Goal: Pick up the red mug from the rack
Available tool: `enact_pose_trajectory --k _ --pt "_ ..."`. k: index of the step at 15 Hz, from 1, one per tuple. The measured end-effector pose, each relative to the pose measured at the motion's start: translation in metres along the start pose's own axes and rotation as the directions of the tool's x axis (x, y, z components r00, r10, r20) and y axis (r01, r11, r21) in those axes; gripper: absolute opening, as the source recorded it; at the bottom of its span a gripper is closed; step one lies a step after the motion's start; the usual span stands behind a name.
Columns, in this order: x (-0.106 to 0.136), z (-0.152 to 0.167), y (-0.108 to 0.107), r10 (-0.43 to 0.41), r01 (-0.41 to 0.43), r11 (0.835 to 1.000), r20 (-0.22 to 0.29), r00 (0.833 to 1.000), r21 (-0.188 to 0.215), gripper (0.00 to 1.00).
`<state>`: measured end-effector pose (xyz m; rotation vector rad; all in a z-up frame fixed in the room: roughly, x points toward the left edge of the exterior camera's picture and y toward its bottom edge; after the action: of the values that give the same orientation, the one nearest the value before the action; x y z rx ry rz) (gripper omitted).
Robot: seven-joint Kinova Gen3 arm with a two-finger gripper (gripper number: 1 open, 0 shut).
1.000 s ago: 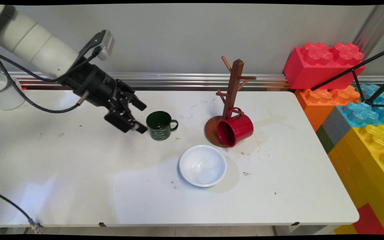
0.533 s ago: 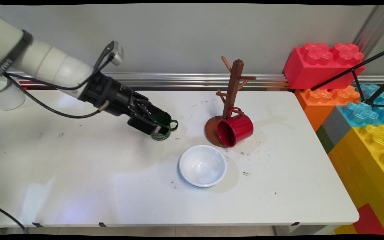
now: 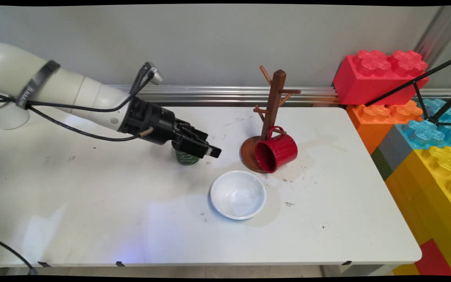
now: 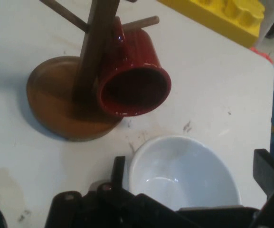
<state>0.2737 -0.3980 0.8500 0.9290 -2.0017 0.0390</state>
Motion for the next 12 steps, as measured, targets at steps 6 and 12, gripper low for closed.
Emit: enact_pose_trajectory --k 6,12 --pt "-0.009 0.019 0.003 -0.051 0.052 0.999 -0.052 0.997 0.011 1.00" --pt "-0.023 0.041 0.010 -0.104 0.108 0.994 -0.107 0.989 0.033 1.00"
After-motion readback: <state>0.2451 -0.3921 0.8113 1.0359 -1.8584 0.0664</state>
